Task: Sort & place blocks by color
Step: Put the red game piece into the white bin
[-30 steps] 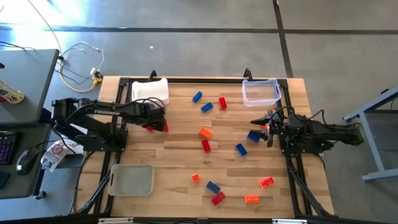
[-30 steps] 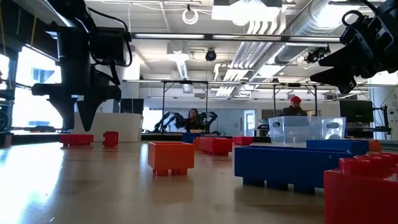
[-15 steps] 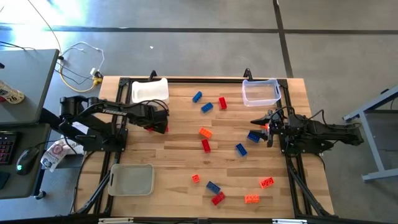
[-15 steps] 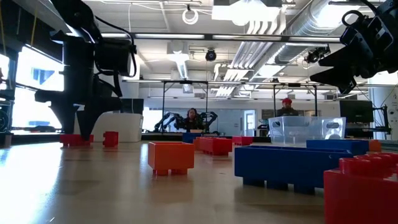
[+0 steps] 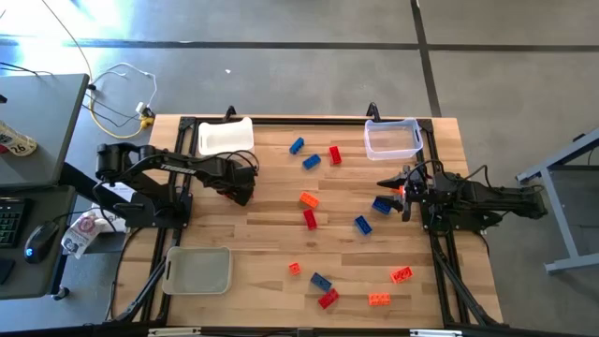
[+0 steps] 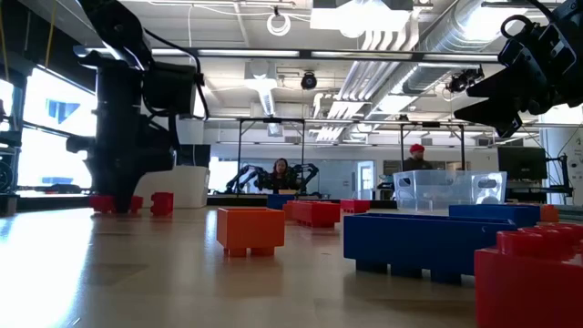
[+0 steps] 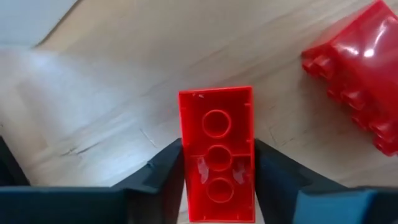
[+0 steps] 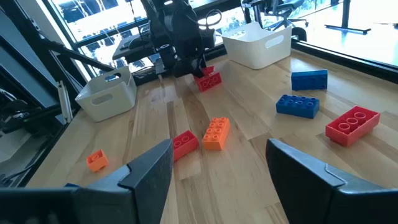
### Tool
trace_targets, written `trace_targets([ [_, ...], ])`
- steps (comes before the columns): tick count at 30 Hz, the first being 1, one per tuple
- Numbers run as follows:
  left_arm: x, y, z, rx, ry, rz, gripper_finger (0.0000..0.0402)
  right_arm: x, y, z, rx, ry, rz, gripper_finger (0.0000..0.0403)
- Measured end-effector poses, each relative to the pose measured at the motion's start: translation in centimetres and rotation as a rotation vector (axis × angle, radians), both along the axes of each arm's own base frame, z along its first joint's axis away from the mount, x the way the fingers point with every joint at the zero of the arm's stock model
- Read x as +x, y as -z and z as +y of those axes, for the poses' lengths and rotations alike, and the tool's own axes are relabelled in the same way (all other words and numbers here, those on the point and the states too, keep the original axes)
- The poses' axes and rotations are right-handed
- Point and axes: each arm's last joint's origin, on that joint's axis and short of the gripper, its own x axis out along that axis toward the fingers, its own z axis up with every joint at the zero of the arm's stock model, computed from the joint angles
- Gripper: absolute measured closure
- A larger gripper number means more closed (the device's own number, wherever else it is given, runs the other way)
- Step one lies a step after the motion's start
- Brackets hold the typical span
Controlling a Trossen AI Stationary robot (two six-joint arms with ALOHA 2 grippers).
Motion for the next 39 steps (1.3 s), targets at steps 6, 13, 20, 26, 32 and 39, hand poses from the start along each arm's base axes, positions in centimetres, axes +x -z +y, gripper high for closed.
trace_targets([
  [6,0.0,0.0,0.0,-0.007,0.068,0.016,0.0293,0.0,0.0,0.0,0.000,0.000,0.000,0.0159],
  [13,-0.2,-1.4,-0.1,0.019,0.101,-0.075,0.0293,0.0,0.0,0.0,0.000,0.000,0.000,0.0159],
  [20,-0.6,-4.7,-0.4,0.075,0.175,-0.301,0.0293,0.0,0.0,0.0,0.000,0.000,0.000,0.0159],
  [26,-1.6,-7.9,0.6,0.266,0.191,-0.474,0.0293,0.0,0.0,0.0,0.000,0.000,0.000,0.0159],
  [32,-2.6,-10.2,2.5,0.471,0.189,-0.561,0.0285,0.0,0.0,0.0,0.000,0.000,0.000,0.0159],
  [39,-3.5,-11.0,5.2,0.620,0.251,-0.500,0.0286,0.0,0.0,0.0,0.000,0.000,0.000,0.0159],
])
